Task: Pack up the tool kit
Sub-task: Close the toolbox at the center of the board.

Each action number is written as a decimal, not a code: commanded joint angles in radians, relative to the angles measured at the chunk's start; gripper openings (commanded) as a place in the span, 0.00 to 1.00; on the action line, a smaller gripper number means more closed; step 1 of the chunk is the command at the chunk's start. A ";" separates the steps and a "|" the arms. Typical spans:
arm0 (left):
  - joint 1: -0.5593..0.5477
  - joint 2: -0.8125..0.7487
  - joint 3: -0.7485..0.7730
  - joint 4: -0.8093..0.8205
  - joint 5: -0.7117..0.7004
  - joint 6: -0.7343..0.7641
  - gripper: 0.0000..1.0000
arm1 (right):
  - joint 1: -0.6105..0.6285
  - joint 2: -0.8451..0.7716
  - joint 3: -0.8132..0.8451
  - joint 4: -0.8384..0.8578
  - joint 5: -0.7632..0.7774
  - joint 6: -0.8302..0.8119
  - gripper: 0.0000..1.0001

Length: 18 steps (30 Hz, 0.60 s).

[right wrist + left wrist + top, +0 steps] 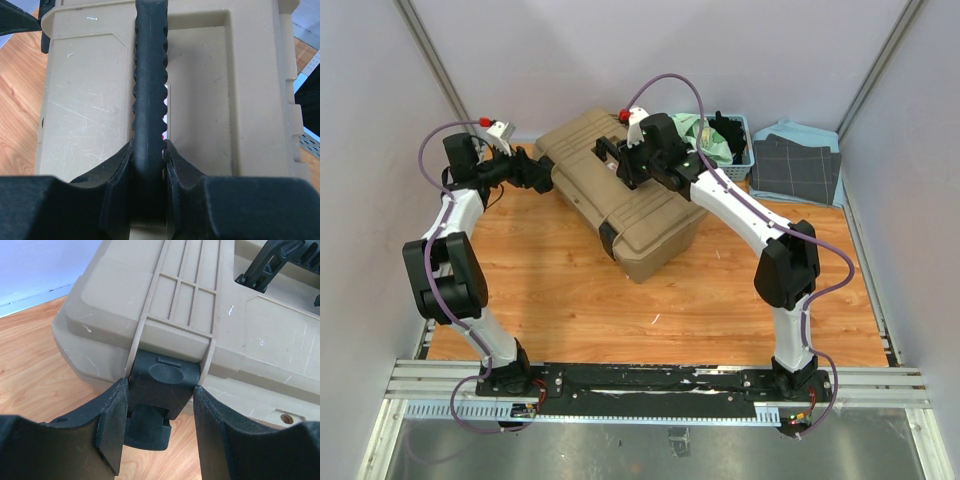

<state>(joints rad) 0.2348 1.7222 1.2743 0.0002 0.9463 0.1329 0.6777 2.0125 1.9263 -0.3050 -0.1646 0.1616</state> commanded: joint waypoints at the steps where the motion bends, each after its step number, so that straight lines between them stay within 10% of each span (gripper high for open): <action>1: -0.094 0.058 -0.062 -0.121 0.016 -0.095 0.00 | 0.027 0.002 -0.020 -0.011 -0.110 0.004 0.01; 18: -0.092 0.085 -0.088 -0.245 -0.047 0.119 0.00 | 0.028 -0.012 -0.038 -0.014 -0.105 0.005 0.01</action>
<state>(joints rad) 0.2340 1.7226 1.2655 -0.0097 0.9424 0.2203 0.6777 2.0083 1.9182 -0.2989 -0.1635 0.1612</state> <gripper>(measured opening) 0.532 0.258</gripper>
